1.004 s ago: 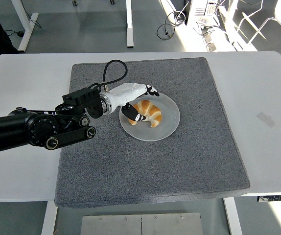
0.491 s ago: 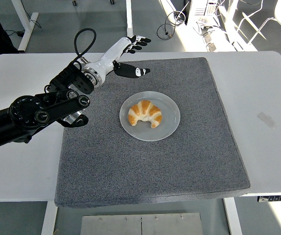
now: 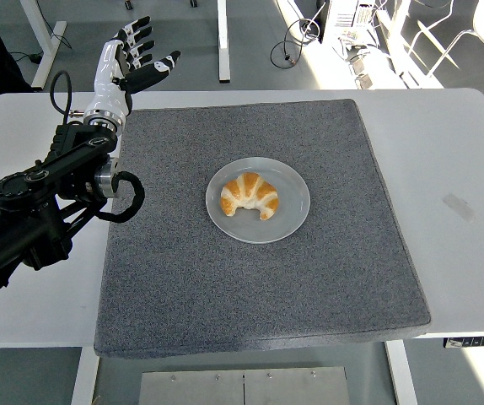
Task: Place the bread on the plate
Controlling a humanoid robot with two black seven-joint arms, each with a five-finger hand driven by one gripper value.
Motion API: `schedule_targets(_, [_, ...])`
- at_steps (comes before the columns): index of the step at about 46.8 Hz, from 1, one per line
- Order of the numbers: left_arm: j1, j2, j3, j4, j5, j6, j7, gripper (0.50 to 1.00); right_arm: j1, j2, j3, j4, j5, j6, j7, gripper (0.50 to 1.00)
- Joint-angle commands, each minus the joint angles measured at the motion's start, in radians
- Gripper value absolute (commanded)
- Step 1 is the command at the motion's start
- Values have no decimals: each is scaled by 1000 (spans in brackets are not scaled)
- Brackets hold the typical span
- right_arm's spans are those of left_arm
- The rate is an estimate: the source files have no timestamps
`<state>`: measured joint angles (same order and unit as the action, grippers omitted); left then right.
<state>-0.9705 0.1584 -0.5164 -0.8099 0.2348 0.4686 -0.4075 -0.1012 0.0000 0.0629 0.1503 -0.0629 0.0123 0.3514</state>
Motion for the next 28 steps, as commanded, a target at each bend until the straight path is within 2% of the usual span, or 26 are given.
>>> schedule_targets(1, [15, -7, -46, 21, -55, -21, -17, 825, 0, 0, 0, 0, 0, 0, 0, 1000])
schedule_targets(8, [53, -22, -177, 70, -127, -114, -31, 819, 0, 0, 0, 0, 0, 0, 0, 1000])
schedule_targets(19, [114, -31, -329, 133, -134, -254, -56, 819, 0, 0, 0, 0, 0, 0, 0, 1000])
schedule_targets(28, [116, -33, -336, 193, -135, -298, -56, 819, 0, 0, 0, 0, 0, 1, 0, 1000])
